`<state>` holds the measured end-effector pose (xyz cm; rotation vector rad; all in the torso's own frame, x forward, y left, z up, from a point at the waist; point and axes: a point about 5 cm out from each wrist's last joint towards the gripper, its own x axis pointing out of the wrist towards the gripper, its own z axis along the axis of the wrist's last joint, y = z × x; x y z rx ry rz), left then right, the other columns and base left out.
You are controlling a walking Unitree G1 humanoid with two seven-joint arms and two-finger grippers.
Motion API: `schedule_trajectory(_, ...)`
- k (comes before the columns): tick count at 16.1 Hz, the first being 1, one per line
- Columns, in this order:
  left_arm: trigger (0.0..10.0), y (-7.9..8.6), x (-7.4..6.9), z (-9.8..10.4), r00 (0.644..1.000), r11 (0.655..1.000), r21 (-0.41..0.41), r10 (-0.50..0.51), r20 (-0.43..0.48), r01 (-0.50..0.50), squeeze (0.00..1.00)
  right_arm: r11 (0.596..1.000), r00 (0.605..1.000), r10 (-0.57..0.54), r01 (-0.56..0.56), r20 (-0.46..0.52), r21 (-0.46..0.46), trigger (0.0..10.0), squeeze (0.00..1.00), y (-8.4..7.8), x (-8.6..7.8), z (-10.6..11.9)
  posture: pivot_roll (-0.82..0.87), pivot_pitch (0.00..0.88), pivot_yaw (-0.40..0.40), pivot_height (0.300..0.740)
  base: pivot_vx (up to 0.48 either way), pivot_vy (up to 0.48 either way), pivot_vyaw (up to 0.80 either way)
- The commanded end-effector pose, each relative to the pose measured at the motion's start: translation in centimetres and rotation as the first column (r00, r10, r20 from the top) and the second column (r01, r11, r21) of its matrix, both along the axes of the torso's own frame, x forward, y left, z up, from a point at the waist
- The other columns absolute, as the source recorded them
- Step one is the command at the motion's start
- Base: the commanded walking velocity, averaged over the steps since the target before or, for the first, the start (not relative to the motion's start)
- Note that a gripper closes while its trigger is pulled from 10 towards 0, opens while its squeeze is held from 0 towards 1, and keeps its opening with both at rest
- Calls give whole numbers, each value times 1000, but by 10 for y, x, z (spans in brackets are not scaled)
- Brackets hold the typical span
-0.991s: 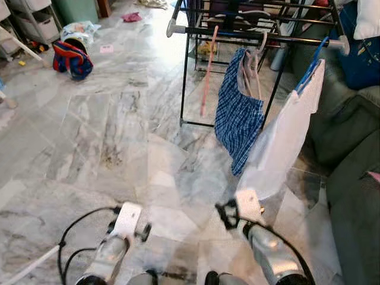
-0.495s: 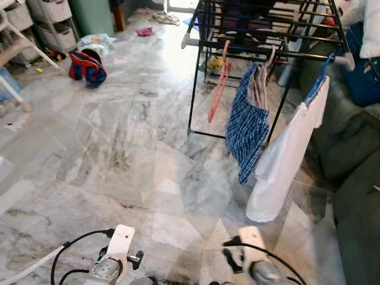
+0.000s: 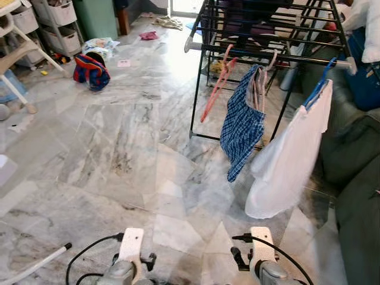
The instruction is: Hang hanger
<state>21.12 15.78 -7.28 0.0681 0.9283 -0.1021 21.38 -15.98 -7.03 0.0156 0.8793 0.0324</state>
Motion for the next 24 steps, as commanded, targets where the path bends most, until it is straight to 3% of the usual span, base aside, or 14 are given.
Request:
schedule_trajectory(1, 10000, 1, -2, -1, 1000, 1000, 18, 4, -18, -3, 0, 1000, 1000, -3, 3, -25, -2, 10000, 0, -1, -5, -3, 57, 93, -27, 740, 0, 0, 0)
schedule_trajectory(8, 10000, 3, 2, 1, 1000, 999, 44, 7, -6, -6, 0, 1000, 999, -20, 19, -48, -18, 10000, 0, -6, -11, -6, 55, 90, -23, 740, 0, 0, 0)
schedule_trajectory(13, 10000, 43, 22, 18, 987, 984, 110, 130, 97, -140, 0, 997, 997, -74, 74, -30, -13, 10000, 0, -10, -8, -5, 83, 97, 5, 740, 0, 0, 0)
schedule_trajectory(15, 10000, 73, 14, 20, 985, 978, 139, 142, 94, -154, 0, 997, 996, -82, 82, -14, -10, 10000, 0, -10, -1, -1, 89, 95, 8, 740, 0, 0, 0)
schedule_trajectory(16, 10000, 77, 13, 20, 985, 978, 140, 145, 91, -157, 0, 997, 997, -82, 82, -8, -11, 10000, 0, -10, 2, 1, 92, 93, 7, 740, 0, 0, 0)
schedule_trajectory(22, 10000, 75, -13, 4, 991, 986, 107, 129, -28, -125, 0, 998, 998, -60, 60, -22, -20, 10000, 0, -11, -1, -1, 87, 91, -16, 740, 0, 0, 0)
schedule_trajectory(24, 10000, 76, -16, 3, 991, 986, 113, 129, -32, -125, 0, 998, 997, -65, 64, -30, -14, 10000, 0, -11, -2, -2, 85, 93, -17, 740, 0, 0, 0)
